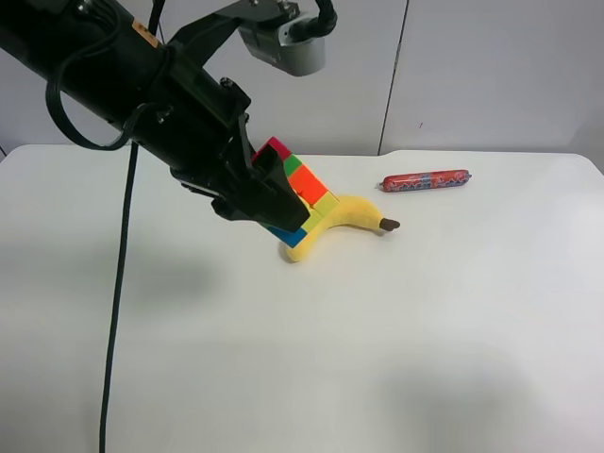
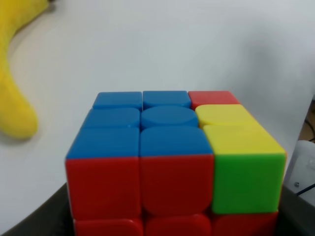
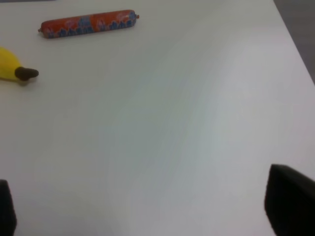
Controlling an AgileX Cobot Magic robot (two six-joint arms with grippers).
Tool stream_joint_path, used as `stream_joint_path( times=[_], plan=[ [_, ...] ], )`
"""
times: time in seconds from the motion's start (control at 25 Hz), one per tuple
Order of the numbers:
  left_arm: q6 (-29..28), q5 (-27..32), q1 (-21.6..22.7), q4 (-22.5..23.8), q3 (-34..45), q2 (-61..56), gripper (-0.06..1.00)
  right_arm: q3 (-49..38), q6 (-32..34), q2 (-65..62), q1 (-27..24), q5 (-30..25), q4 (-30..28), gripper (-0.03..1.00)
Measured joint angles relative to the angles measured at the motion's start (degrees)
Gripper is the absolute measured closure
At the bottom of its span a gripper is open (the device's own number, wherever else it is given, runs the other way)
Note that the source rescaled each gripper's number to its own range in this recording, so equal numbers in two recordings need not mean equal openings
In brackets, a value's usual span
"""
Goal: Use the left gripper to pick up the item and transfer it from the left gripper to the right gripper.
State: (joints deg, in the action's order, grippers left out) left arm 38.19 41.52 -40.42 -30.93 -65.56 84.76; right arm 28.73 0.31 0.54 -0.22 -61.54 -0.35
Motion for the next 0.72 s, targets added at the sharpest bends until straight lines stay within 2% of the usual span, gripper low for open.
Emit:
stream_joint_path(
  times=[0.16, 0.28, 0.72],
  plan=[
    [6.54, -0.12, 0.0, -2.24, 0.0, 0.0, 0.94, 0.0, 0.0, 0.0, 0.0, 0.0, 0.0, -0.03],
    [9.13, -0.12, 0.0, -2.65, 0.0, 0.0, 0.94, 0.0, 0.0, 0.0, 0.0, 0.0, 0.0, -0.03],
    [11.79, 0.64, 0.0, -3.32, 0.06, 0.0, 0.94, 0.0, 0.0, 0.0, 0.0, 0.0, 0.0, -0.03]
  ],
)
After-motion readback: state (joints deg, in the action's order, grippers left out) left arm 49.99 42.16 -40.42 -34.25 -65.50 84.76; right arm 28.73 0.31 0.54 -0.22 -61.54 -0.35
